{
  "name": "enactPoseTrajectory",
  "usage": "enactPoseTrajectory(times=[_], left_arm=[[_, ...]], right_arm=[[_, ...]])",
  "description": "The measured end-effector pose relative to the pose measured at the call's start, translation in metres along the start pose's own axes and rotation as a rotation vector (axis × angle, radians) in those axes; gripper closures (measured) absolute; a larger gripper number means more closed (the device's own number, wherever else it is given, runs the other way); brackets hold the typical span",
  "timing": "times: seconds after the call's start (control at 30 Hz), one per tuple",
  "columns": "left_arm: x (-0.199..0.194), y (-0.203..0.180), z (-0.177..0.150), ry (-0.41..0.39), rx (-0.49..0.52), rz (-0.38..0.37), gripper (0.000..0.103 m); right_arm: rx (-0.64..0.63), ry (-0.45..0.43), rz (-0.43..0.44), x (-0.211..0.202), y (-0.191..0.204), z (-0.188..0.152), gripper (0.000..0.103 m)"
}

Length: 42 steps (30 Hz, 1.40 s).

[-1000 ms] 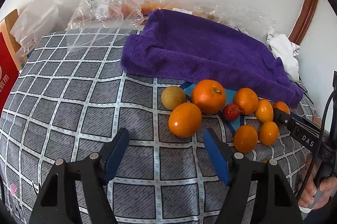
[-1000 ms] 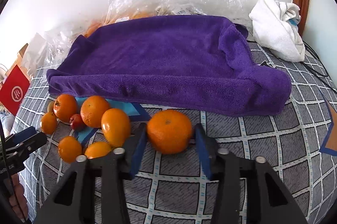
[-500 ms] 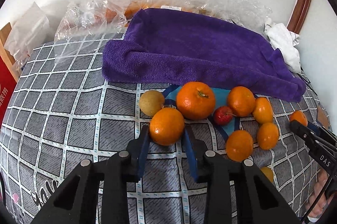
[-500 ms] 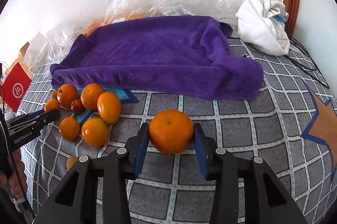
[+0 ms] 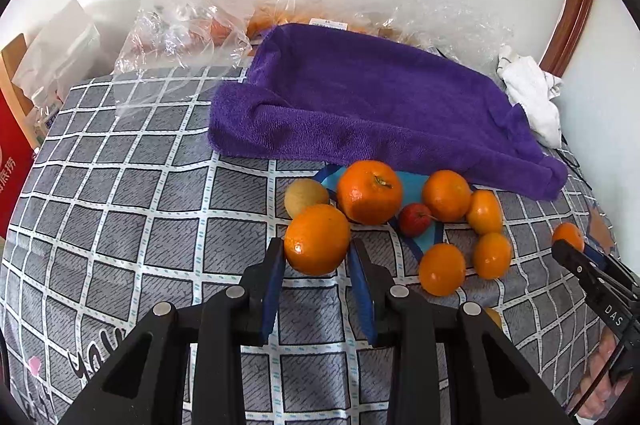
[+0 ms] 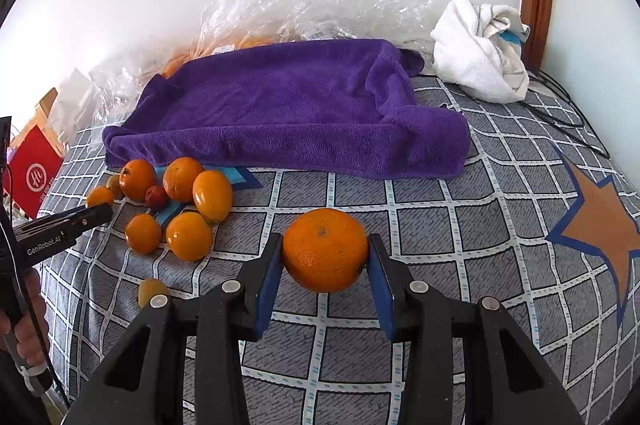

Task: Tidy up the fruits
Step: 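Lift both held oranges and carry them over the purple towel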

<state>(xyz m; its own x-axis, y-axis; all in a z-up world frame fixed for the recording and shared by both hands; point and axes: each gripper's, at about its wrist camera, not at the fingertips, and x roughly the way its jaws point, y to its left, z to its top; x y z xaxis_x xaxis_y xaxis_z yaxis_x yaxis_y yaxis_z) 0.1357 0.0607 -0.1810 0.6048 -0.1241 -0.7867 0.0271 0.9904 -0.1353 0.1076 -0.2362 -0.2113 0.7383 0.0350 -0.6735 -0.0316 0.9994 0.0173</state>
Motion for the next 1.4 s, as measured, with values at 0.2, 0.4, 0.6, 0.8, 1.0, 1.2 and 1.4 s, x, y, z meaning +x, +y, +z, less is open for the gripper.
enactPoseTrajectory(times=[0.2, 0.4, 0.6, 0.8, 1.0, 1.2, 1.4], left_arm=[[-0.015, 0.006, 0.003, -0.016, -0.009, -0.005, 0.072], [-0.029, 0.006, 0.016, -0.037, -0.015, -0.01, 0.072], [-0.033, 0.003, 0.037, -0.051, -0.013, -0.009, 0.072], [-0.026, -0.004, 0.069, -0.069, 0.0, 0.006, 0.072], [-0.01, -0.015, 0.108, -0.086, 0.027, 0.021, 0.072], [0.016, -0.03, 0.138, -0.083, 0.077, 0.018, 0.072], [0.045, -0.041, 0.158, -0.076, 0.115, 0.02, 0.072]], right_arm=[[-0.013, -0.015, 0.004, -0.008, 0.004, 0.003, 0.062], [-0.011, -0.04, 0.007, -0.018, 0.003, 0.012, 0.062], [-0.023, -0.062, -0.002, -0.023, 0.0, 0.034, 0.062], [-0.033, -0.081, -0.001, -0.015, -0.005, 0.068, 0.062], [-0.049, -0.095, -0.006, 0.003, -0.008, 0.106, 0.062], [-0.046, -0.111, -0.005, 0.025, -0.01, 0.139, 0.062], [-0.046, -0.094, -0.018, 0.054, -0.014, 0.155, 0.062]])
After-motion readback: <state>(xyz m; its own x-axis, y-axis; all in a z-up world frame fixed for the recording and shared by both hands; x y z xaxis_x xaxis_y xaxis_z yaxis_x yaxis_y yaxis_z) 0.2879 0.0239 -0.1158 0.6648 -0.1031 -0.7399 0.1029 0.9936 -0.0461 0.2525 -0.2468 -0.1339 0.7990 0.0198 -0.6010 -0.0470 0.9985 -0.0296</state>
